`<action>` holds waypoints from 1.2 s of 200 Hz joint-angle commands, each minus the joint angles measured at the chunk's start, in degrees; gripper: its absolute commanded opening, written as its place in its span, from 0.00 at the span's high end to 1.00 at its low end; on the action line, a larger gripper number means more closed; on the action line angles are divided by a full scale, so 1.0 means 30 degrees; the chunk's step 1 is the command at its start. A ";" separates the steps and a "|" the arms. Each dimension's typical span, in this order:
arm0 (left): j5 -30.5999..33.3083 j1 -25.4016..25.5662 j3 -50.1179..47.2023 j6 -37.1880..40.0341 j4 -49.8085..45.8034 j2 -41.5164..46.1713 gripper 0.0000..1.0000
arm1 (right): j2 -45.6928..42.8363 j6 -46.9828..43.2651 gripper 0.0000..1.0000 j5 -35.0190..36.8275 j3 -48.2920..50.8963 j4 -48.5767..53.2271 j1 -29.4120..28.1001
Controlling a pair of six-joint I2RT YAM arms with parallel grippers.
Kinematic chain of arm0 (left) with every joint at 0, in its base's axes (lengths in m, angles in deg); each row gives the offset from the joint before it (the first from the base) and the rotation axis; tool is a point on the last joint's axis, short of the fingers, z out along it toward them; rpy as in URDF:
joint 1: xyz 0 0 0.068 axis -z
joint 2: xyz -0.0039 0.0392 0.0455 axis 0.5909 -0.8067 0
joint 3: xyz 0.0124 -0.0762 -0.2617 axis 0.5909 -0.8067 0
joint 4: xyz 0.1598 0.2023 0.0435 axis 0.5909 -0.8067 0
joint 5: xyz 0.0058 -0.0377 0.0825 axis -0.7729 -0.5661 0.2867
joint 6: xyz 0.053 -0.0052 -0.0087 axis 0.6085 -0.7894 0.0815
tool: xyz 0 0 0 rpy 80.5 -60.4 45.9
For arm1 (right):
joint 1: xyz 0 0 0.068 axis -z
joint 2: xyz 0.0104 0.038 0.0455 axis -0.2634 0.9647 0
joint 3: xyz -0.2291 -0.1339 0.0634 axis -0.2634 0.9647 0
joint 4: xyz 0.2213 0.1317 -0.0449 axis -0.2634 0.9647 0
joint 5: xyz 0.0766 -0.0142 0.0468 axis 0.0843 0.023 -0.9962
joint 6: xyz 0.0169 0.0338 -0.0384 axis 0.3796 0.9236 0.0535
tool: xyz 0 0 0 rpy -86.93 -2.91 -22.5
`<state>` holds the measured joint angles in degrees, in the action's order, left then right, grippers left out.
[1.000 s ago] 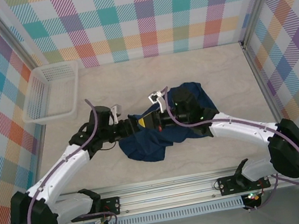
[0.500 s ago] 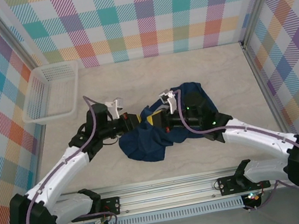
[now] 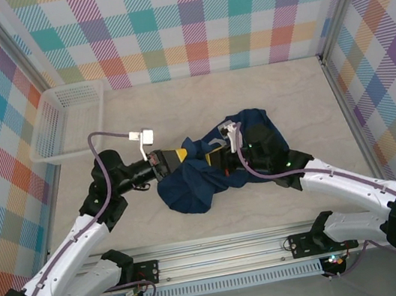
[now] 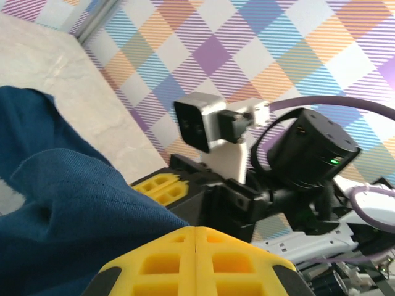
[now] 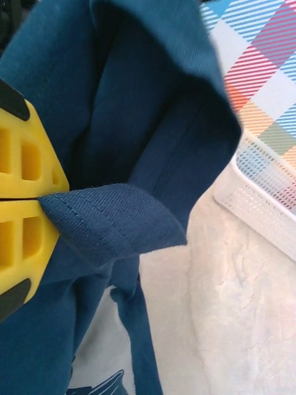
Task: Fold the inside-out t-shirt
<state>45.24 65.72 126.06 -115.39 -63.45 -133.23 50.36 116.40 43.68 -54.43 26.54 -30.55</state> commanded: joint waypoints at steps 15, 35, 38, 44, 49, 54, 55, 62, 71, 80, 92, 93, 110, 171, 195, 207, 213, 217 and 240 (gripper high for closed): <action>-0.0783 -0.0018 -0.0536 0.0650 0.2172 0.0923 1.00 | -0.0700 -0.1108 1.00 -0.0971 0.0257 0.0066 0.0208; 0.0975 -0.0026 -0.0576 0.1246 0.0133 0.0925 1.00 | -0.1618 -0.1395 1.00 -0.1040 0.0821 -0.1060 0.0325; 0.1583 -0.0019 -0.0410 0.1442 -0.0739 0.0903 1.00 | -0.1769 -0.1465 1.00 -0.1079 0.0894 -0.1266 0.0347; 0.2923 -0.0029 -0.0108 0.2169 -0.2827 0.0896 1.00 | -0.2038 -0.1655 1.00 -0.1180 0.1075 -0.1703 0.0380; 0.4112 -0.0020 0.0028 0.2540 -0.4192 0.0872 1.00 | -0.2172 -0.1757 1.00 -0.1316 0.1175 -0.2025 0.0385; 0.5110 -0.0035 0.0072 0.2683 -0.5321 0.0861 1.00 | -0.2282 -0.1828 1.00 -0.1516 0.1286 -0.2408 0.0363; 0.5320 -0.0041 0.0073 0.2698 -0.5518 0.0863 1.00 | -0.2302 -0.1828 1.00 -0.1551 0.1309 -0.2490 0.0363; 0.6106 -0.0047 -0.0092 0.2849 -0.6302 0.0859 1.00 | -0.2306 -0.1910 1.00 -0.1965 0.1414 -0.2868 0.0362; 0.5875 -0.0047 -0.0550 0.2775 -0.6229 0.0867 0.99 | -0.2099 -0.1918 1.00 -0.2608 0.1473 -0.3434 0.0362; 0.5659 -0.0047 -0.0918 0.2589 -0.6126 0.0901 0.92 | -0.1695 -0.1792 1.00 -0.3229 0.1562 -0.4035 0.0362; 0.5704 -0.0047 -0.1205 0.2597 -0.6509 0.0947 0.88 | -0.0980 -0.1447 1.00 -0.3878 0.1738 -0.4969 0.0333; 0.5749 -0.0047 -0.1210 0.2596 -0.6566 0.0936 0.88 | -0.0919 -0.1434 1.00 -0.3918 0.1755 -0.5030 0.0333; 0.6726 -0.0050 -0.1358 0.2871 -0.7961 0.1121 0.77 | 0.0047 -0.0988 1.00 -0.4480 0.2012 -0.6234 0.0210; 0.9065 0.0278 -0.0010 0.3486 -1.3215 0.0306 0.44 | 0.2128 -0.0891 1.00 -0.4198 0.1845 -0.7222 -0.1001; 0.9249 0.0451 0.0470 0.3661 -1.2958 -0.0782 0.36 | 0.2405 -0.1067 1.00 -0.3886 0.1682 -0.7064 -0.1391; 0.9377 0.0451 0.0881 0.3849 -1.2699 -0.1416 0.32 | 0.2437 -0.1133 1.00 -0.3758 0.1645 -0.6974 -0.1505; 0.9477 0.0466 0.1112 0.3949 -1.2647 -0.1875 0.31 | 0.2427 -0.1127 1.00 -0.3727 0.1633 -0.6912 -0.1543; 0.9509 0.0461 0.1227 0.3971 -1.2639 -0.2158 0.31 | 0.2386 -0.1155 1.00 -0.3699 0.1614 -0.6847 -0.1564; 0.9808 0.0496 0.1859 0.3765 -1.3022 -0.3487 0.31 | 0.2106 -0.1301 1.00 -0.3310 0.1599 -0.6484 -0.1601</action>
<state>72.93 66.57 128.84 -104.81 -101.07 -141.05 57.42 113.50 32.58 -48.64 8.44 -34.99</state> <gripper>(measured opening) 0.688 0.048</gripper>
